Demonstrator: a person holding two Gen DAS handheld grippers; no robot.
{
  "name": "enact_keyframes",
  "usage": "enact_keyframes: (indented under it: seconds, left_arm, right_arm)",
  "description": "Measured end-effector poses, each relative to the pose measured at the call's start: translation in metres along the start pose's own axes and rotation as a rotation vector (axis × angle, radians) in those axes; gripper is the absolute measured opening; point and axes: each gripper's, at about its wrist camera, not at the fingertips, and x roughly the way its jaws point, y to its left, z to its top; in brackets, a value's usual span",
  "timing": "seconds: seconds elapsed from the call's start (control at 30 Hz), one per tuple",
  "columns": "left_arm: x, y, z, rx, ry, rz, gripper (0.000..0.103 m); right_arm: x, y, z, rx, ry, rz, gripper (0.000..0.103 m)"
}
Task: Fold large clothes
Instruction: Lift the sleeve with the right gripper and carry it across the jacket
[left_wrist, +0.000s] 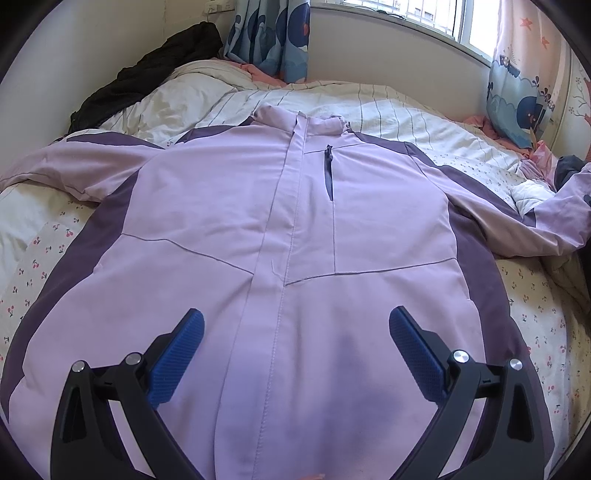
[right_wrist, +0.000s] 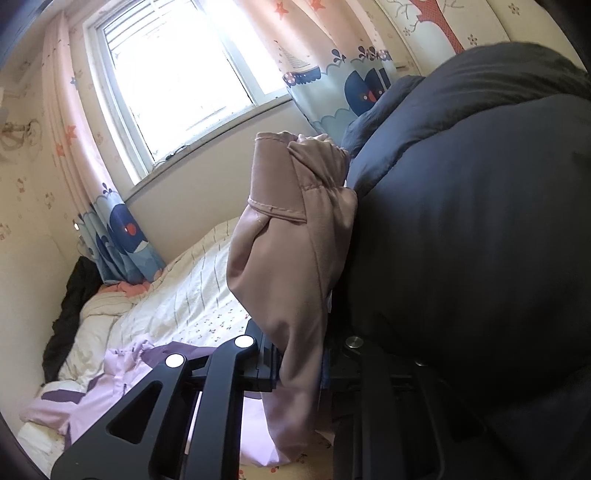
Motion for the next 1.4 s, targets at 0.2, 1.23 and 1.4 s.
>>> enact_keyframes:
  seconds: [0.2, 1.23, 1.4]
  left_arm:
    - [-0.004, 0.001, 0.0, 0.0, -0.014, -0.001, 0.096]
    - [-0.046, 0.146, 0.024, -0.307, -0.125, 0.098, 0.096]
    - [-0.053, 0.181, 0.021, -0.39, -0.151, 0.131, 0.096]
  right_arm:
    - [-0.006, 0.021, 0.0, -0.106, -0.047, -0.053, 0.015]
    - [0.035, 0.375, -0.101, -0.673, -0.048, 0.184, 0.015]
    - [0.048, 0.456, -0.153, -0.738, -0.021, 0.311, 0.015]
